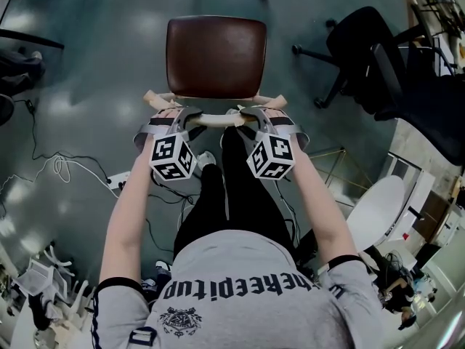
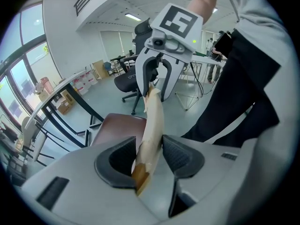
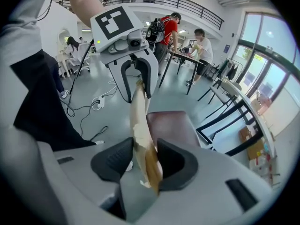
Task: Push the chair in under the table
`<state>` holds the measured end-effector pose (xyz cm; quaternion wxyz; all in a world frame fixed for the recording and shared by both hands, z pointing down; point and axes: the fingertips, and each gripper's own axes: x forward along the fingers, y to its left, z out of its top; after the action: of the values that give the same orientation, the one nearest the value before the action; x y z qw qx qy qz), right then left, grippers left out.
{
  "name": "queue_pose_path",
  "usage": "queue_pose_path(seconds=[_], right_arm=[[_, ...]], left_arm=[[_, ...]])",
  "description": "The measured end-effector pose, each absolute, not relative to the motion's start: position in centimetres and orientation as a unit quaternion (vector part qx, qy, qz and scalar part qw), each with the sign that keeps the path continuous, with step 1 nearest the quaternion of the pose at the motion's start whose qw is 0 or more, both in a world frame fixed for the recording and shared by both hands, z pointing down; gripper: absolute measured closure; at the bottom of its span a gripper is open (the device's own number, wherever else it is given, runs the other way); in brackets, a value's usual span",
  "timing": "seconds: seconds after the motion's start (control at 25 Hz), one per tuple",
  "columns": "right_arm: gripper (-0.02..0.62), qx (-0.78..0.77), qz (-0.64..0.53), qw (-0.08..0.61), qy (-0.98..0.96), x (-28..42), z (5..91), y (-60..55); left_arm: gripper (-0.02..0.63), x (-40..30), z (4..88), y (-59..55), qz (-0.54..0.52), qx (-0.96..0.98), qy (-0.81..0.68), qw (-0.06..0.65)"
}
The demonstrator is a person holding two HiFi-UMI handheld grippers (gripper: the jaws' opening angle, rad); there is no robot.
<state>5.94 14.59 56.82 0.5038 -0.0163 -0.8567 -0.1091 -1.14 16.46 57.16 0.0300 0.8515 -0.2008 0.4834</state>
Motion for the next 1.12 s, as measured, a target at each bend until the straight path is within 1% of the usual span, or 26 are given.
queue_pose_path(seconds=[0.56,1.12], right_arm=[[0.423,0.004,-0.102,0.490,-0.866,6.0,56.7,13.5],[0.414,0.040,-0.097,0.486,-0.868,5.5,56.4,6.9]], left_arm=[[0.413,-1.1,57.1,15.4,0.480,0.852,-0.205,0.021],[0.402,-1.6,56.8,8.8,0.477,0.851,-0.221,0.001]])
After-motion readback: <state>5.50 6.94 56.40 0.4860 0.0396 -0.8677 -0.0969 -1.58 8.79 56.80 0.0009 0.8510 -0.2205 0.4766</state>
